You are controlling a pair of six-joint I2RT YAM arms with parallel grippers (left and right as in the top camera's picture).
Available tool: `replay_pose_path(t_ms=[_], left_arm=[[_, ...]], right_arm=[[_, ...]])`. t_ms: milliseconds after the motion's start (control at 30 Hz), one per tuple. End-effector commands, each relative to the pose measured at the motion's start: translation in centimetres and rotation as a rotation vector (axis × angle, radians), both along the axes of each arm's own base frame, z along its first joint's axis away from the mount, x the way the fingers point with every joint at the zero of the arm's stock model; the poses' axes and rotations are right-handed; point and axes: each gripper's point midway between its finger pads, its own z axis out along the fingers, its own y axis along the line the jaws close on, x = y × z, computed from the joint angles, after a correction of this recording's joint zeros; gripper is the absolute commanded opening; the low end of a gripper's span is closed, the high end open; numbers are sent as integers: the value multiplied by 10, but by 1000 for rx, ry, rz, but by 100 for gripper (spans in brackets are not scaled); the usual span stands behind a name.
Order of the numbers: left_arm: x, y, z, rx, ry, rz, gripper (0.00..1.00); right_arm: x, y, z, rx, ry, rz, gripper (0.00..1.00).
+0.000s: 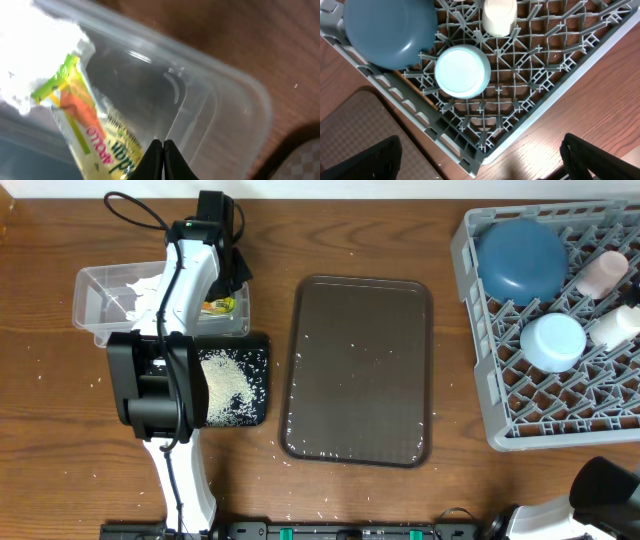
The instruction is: Sort waste into correct bins and load items into the dishwasher rack
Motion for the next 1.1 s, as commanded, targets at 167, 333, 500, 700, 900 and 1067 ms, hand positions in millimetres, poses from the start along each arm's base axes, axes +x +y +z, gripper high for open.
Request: replay_pose_path(t_ms=[167, 333, 500, 700, 900, 1067], left_arm=[[-20, -55, -13, -137, 85, -105, 6], [-29, -88, -13, -148, 102, -131, 6], [-25, -97, -12, -121, 74, -126, 6], [-18, -84, -11, -102, 54, -101, 6], [-24, -67, 4, -98, 59, -71, 7], [-28, -61, 48, -106, -16, -73, 13]], right_arm=[[-1, -3, -2, -4, 12, 1, 99], [-1, -3, -2, -4, 12, 1, 99], [-1, -3, -2, -4, 12, 1, 99], [-1, -3, -2, -4, 12, 1, 99], [-1, -3, -2, -4, 12, 1, 99], [-1, -3, -2, -4, 12, 1, 99]])
